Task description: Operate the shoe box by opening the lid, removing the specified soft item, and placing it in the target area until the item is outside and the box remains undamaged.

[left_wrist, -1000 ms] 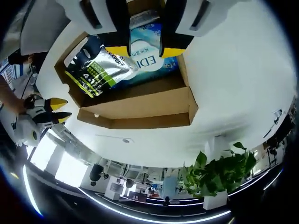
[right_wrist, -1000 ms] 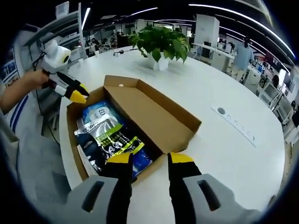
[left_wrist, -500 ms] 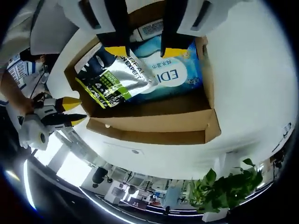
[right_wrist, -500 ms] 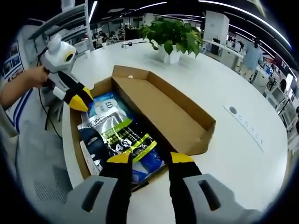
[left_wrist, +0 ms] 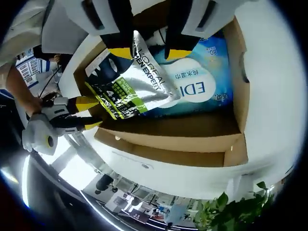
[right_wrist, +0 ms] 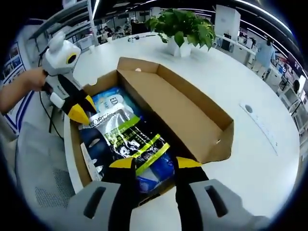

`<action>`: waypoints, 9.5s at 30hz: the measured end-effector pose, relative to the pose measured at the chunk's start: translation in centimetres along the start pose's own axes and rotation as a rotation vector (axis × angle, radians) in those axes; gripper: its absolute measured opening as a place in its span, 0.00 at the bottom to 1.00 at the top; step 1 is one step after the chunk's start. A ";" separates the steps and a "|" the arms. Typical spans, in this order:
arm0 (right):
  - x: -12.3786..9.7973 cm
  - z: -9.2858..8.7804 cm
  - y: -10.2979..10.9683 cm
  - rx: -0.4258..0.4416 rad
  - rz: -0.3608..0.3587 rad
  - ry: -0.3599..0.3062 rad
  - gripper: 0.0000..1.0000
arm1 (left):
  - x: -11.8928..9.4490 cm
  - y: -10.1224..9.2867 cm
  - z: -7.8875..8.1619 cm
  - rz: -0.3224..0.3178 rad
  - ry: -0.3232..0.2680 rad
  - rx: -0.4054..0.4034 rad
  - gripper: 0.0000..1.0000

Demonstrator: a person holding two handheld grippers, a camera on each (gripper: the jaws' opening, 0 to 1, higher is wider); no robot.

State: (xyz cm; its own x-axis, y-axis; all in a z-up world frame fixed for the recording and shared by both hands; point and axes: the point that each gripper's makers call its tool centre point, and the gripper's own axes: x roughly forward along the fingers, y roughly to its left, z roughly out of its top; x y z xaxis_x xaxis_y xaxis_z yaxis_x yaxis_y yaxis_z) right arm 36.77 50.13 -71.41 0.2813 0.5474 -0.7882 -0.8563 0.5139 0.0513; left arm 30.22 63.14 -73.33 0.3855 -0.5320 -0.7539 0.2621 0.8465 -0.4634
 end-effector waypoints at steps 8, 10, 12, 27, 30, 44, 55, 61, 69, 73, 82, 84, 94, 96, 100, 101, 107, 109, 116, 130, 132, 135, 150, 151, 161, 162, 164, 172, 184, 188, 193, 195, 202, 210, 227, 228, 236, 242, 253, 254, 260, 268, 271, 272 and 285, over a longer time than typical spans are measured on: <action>1.4 -0.2 0.8 -0.014 0.029 0.038 0.28 | 0.5 -0.6 -0.7 -0.031 0.028 -0.019 0.19; 1.8 -0.2 0.8 -0.015 0.036 0.048 0.29 | 0.5 -0.8 -0.7 -0.046 0.024 -0.031 0.16; 2.0 -0.2 0.8 -0.005 0.038 0.055 0.29 | 0.6 -0.7 -0.6 -0.050 0.021 -0.045 0.15; 2.1 -0.5 1.2 0.102 0.051 0.061 0.24 | 0.8 -1.6 -0.6 -0.072 0.019 -0.027 0.02; 2.0 -0.5 1.5 0.097 0.050 0.058 0.22 | 0.7 -1.5 -0.6 -0.074 0.018 -0.022 0.02; 1.4 -0.4 2.2 0.061 0.028 0.044 0.01 | 0.6 -1.5 -0.5 -0.058 0.022 -0.012 0.01; 0.5 0.5 2.4 0.089 0.012 -0.004 0.00 | -0.4 -1.6 0.3 -0.052 -0.006 -0.015 0.00; -0.3 1.1 2.2 0.115 0.000 -0.033 0.00 | -1.2 -1.9 1.4 -0.048 -0.033 0.002 0.00; -2.0 2.1 1.8 0.144 -0.029 -0.077 0.00 | -2.0 -2.8 2.8 -0.051 -0.057 0.027 0.00; -2.7 2.4 1.3 0.160 -0.044 -0.089 0.00 | -2.2 -3.3 3.4 -0.046 -0.066 0.040 0.00; -4.6 2.3 0.0 0.216 -0.083 -0.109 0.00 | -2.0 -5.1 4.8 -0.056 -0.075 0.080 0.00; -5.1 2.2 -0.4 0.234 -0.091 -0.114 0.00 | -1.8 -5.7 5.0 -0.063 -0.073 0.091 0.00; -7.1 0.8 -2.4 0.286 -0.133 -0.115 0.00 | -0.2 -8.4 6.0 -0.101 -0.063 0.123 0.00; -7.5 0.5 -2.9 0.292 -0.142 -0.115 0.00 | 0.1 -9.0 6.2 -0.109 -0.062 0.130 0.00; -8.3 -0.2 -3.8 0.301 -0.163 -0.111 0.00 | 0.6 -10.0 6.5 -0.121 -0.063 0.145 0.00; -8.5 -0.4 -4.0 0.302 -0.168 -0.109 0.00 | 0.8 -10.4 6.7 -0.127 -0.064 0.150 0.00; -9.8 -1.6 -5.5 0.325 -0.204 -0.107 0.00 | 2.1 -12.1 7.2 -0.138 -0.062 0.175 0.00; -10.1 -2.0 -5.9 0.331 -0.214 -0.105 0.00 | 2.5 -12.8 7.3 -0.146 -0.057 0.181 0.00; -11.3 -3.4 -7.4 0.360 -0.251 -0.102 0.00 | 4.1 -14.8 7.6 -0.165 -0.050 0.203 0.00; -13.1 -5.8 -9.9 0.401 -0.302 -0.090 0.00 | 6.5 -17.7 8.1 -0.200 -0.027 0.229 0.00; -13.3 -6.1 -10.2 0.405 -0.307 -0.089 0.00 | 6.7 -18.0 8.2 -0.204 -0.024 0.235 0.00; -13.7 -6.6 -10.6 0.412 -0.320 -0.085 0.00 | 7.2 -18.7 8.3 -0.212 -0.020 0.240 0.00; -14.2 -9.0 -12.5 0.446 -0.365 -0.064 0.00 | 10.0 -20.2 8.4 -0.217 0.031 0.299 0.00; -14.1 -9.1 -12.6 0.449 -0.367 -0.062 0.00 | 10.1 -20.2 8.5 -0.216 0.033 0.300 0.00; -12.1 -10.5 -13.7 0.451 -0.375 -0.018 0.00 | 12.3 -19.6 8.4 -0.184 0.094 0.354 0.00; -11.8 -10.8 -13.8 0.451 -0.374 -0.010 0.00 | 12.6 -19.5 8.4 -0.181 0.104 0.360 0.00; -11.4 -11.1 -14.1 0.447 -0.374 0.001 0.00 | 13.0 -19.4 8.5 -0.173 0.114 0.372 0.00; -9.9 -12.2 -15.0 0.448 -0.368 0.030 0.00 | 14.9 -18.8 8.2 -0.126 0.176 0.457 0.01; -7.9 -13.2 -16.2 0.441 -0.371 0.040 0.00 | 17.2 -18.1 7.5 -0.081 0.256 0.561 0.01; -7.3 -13.6 -16.5 0.481 -0.366 0.028 0.00 | 17.5 -17.8 7.8 -0.058 0.273 0.604 0.01; -6.6 -13.9 -16.5 0.497 -0.363 0.026 0.00 | 17.9 -17.3 8.1 -0.009 0.298 0.746 0.01; -6.5 -14.1 -16.5 0.493 -0.369 0.035 0.00 | 18.1 -17.6 8.1 -0.011 0.307 0.784 0.01; -6.4 -14.8 -17.2 0.517 -0.378 0.029 0.00 | 19.0 -17.8 7.5 -0.036 0.327 0.795 0.02; -5.7 -15.2 -17.2 0.519 -0.374 0.029 0.00 | 20.2 -17.2 6.7 -0.009 0.372 0.866 0.02; -4.5 -16.0 -17.4 0.492 -0.352 0.033 0.00 | 20.7 -16.3 6.2 0.056 0.411 1.039 0.05; -4.4 -16.0 -17.4 0.488 -0.350 0.036 0.00 | 20.6 -16.3 6.0 0.051 0.430 1.035 0.06; -4.4 -16.3 -17.4 0.444 -0.357 0.058 0.03 | 20.0 -16.3 5.8 0.053 0.443 1.062 0.13; -4.3 -16.5 -17.5 0.438 -0.365 0.069 0.04 | 19.3 -16.6 6.2 0.052 0.435 1.069 0.16; -4.4 -16.4 -17.6 0.421 -0.376 0.077 0.07 | 17.1 -18.6 7.8 -0.008 0.333 0.979 0.21; -4.4 -16.5 -17.7 0.421 -0.377 0.078 0.07 | 16.9 -18.7 7.9 -0.013 0.323 0.969 0.21; -5.0 -16.1 -17.4 0.391 -0.398 0.081 0.13 | 15.4 -19.4 8.6 -0.042 0.272 0.929 0.23; -6.2 -14.5 -17.4 0.348 -0.437 0.042 0.19 | 13.1 -19.4 9.3 -0.079 0.211 0.873 0.29; -6.8 -14.0 -17.2 0.341 -0.453 0.033 0.21 | 12.1 -19.1 9.6 -0.087 0.188 0.853 0.30; -7.1 -13.7 -17.1 0.337 -0.457 0.023 0.21 | 11.8 -19.0 9.7 -0.093 0.172 0.842 0.30; -9.6 -10.5 -14.4 0.287 -0.430 -0.047 0.33 | 8.2 -16.2 10.1 -0.099 0.090 0.750 0.34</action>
State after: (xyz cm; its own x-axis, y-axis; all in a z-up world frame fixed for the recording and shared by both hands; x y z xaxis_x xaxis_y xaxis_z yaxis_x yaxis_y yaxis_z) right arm 41.88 30.53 -71.02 0.6060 0.2726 -0.7473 -0.5078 0.8557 -0.0996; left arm 38.05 44.86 -67.32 0.2639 -0.5739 -0.7752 0.8349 0.5384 -0.1144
